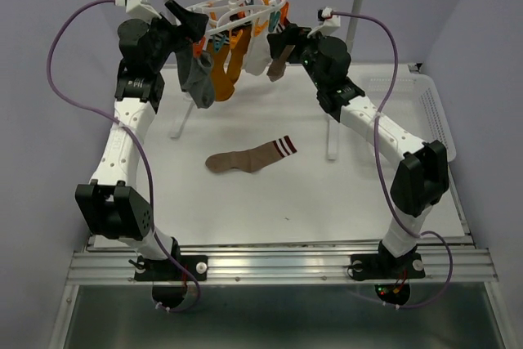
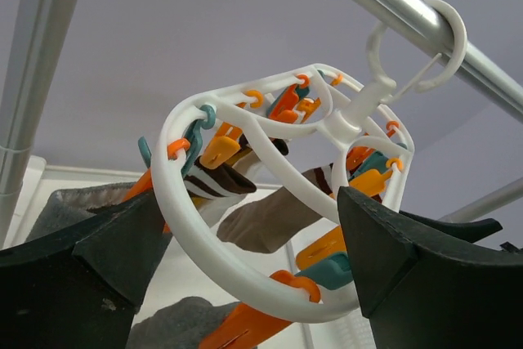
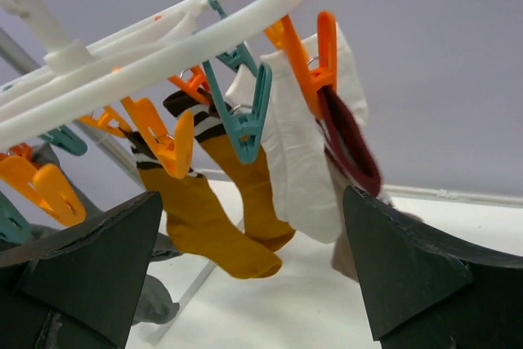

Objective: Clip the socks to the hanger

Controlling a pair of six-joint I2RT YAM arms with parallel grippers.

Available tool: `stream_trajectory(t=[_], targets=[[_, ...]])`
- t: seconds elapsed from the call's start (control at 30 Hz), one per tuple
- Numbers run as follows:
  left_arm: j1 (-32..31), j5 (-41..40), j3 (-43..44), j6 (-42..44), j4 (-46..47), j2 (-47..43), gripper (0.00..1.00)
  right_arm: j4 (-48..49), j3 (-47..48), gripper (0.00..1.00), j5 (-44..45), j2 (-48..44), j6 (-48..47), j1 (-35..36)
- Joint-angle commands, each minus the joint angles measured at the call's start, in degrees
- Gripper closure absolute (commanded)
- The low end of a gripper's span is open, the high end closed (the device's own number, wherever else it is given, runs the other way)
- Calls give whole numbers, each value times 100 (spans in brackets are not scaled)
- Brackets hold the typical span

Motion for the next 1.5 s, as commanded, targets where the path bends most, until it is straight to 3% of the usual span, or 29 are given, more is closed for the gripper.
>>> stream_trajectory(t=[0.0,0.17,0.37,0.63,1.03,1.17,1.47], targets=[[-17,122,123,-143,701,15,6,488,328,3,424,-203,-124,30],[-8,131,272,-310,878,216,19,479,442,2,592,-177,-290,30],[-8,227,255,-407,1044,244,25,453,915,0,689,147,-510,30],[27,166,175,-372,1027,112,26,154,1681,7,688,623,-388,30],[89,245,193,-390,1001,103,30,31,1462,7,996,605,-730,30],[133,289,193,-389,992,103,30,-57,1549,17,1005,710,-748,30],[159,341,211,-372,1001,85,31,-259,1971,19,680,974,-766,30]])
